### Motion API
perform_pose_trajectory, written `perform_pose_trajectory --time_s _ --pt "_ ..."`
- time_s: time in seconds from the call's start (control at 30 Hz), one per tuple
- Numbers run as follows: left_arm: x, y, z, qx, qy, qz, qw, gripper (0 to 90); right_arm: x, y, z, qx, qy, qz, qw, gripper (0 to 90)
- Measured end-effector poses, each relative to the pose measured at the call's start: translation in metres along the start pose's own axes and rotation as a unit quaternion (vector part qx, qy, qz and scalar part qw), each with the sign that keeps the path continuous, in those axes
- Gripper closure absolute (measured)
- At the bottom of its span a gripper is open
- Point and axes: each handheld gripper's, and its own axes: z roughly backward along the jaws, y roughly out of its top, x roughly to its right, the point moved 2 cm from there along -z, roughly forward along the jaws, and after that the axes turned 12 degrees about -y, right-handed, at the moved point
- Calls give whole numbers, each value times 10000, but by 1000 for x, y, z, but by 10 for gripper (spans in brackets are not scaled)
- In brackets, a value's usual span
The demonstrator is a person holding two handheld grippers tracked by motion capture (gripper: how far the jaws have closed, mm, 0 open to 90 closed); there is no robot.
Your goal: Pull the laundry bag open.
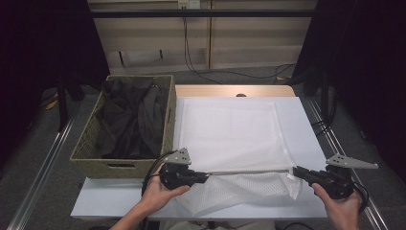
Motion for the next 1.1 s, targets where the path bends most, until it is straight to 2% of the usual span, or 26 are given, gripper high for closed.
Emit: perform_pose_trajectory --time_s 0.1,0.2,0.63,0.87,1.1 --pt "0 -1 3 -17 7 31 10000 867 0 0 0 4 -1 -36 10000 873" --pt "2 -6 4 -136 99 -47 9998 866 -1 1 0 -5 8 -31 10000 873" --pt "1 -10 5 -101 -5 74 9999 867 -1 0 1 -24 23 16 10000 874" --pt "1 -12 4 -221 55 48 9997 867 -1 1 1 0 13 16 10000 873" --pt "0 -15 8 -177 40 115 9998 867 1 0 0 -21 -12 2 10000 873"
